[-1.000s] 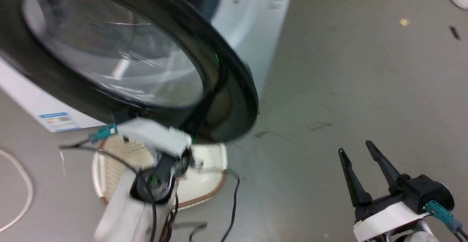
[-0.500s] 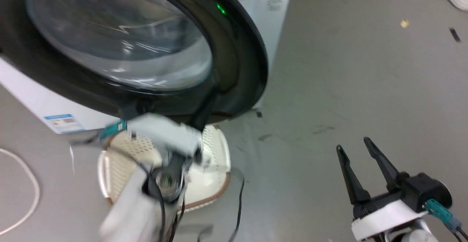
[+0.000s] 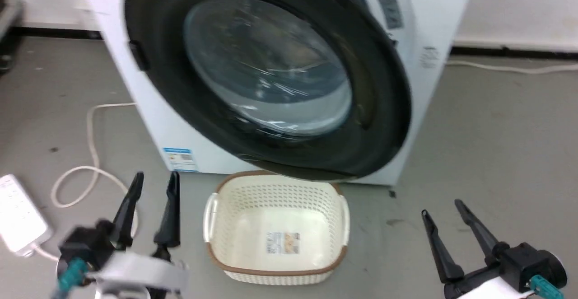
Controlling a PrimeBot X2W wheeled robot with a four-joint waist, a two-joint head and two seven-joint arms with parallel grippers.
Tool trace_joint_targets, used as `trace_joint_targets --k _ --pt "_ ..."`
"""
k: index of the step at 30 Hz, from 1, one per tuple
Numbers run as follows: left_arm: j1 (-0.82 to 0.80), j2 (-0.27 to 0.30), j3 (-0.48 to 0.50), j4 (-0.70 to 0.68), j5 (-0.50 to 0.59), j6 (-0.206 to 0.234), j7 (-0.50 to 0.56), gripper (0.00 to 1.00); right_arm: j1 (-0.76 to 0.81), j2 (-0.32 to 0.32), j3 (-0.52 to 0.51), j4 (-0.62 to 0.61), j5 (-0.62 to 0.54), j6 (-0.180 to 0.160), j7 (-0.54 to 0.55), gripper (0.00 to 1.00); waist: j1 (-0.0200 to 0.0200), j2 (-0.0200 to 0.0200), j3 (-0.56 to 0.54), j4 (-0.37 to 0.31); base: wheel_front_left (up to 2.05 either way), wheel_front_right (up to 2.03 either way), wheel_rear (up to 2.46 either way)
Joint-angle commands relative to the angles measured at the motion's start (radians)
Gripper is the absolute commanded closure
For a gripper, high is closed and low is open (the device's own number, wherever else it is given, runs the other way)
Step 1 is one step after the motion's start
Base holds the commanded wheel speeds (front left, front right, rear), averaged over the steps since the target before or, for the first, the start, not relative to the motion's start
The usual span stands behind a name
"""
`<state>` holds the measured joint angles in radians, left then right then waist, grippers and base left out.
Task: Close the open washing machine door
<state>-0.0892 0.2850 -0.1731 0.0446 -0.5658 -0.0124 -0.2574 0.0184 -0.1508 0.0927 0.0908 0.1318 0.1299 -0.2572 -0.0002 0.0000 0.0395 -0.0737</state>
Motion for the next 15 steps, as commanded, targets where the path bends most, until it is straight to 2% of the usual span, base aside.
trace_joint_targets --k 1,5,10,11,12,15 --pt "0.048 -0.026 0.02 -0.035 0.096 0.015 -0.004 0.0 0.016 -0.007 0.005 -0.007 0.0 0.001 -0.003 0.0 0.0002 0.0 -0.029 0.044 0.0 0.0 0.0" --pt "0.121 -0.06 0.029 -0.073 0.279 0.035 -0.004 0.0 0.022 -0.006 0.015 -0.018 0.009 0.001 -0.002 0.0 0.0002 0.0 -0.027 0.074 0.0 0.0 0.0" --pt "0.146 -0.08 0.012 -0.054 0.381 0.032 -0.004 0.0 0.014 -0.02 0.055 -0.027 0.025 0.001 0.002 0.0 0.0002 0.0 -0.008 0.115 0.0 0.0 0.0" --pt "0.145 -0.085 0.013 -0.051 0.391 0.033 -0.004 0.0 0.008 -0.03 0.071 -0.027 0.03 0.001 0.007 0.81 0.0002 0.0 -0.002 0.124 0.0 0.0 0.0" --pt "0.142 -0.09 0.014 -0.05 0.4 0.035 -0.004 0.0 -0.002 -0.04 0.084 -0.027 0.034 0.001 0.012 1.0 0.0002 0.0 0.005 0.132 0.0 0.0 0.0" --pt "0.13 -0.108 0.016 -0.049 0.42 0.04 -0.004 0.0 -0.044 -0.066 0.109 -0.027 0.056 0.001 0.029 1.0 0.0002 0.0 0.032 0.16 0.0 0.0 0.0"
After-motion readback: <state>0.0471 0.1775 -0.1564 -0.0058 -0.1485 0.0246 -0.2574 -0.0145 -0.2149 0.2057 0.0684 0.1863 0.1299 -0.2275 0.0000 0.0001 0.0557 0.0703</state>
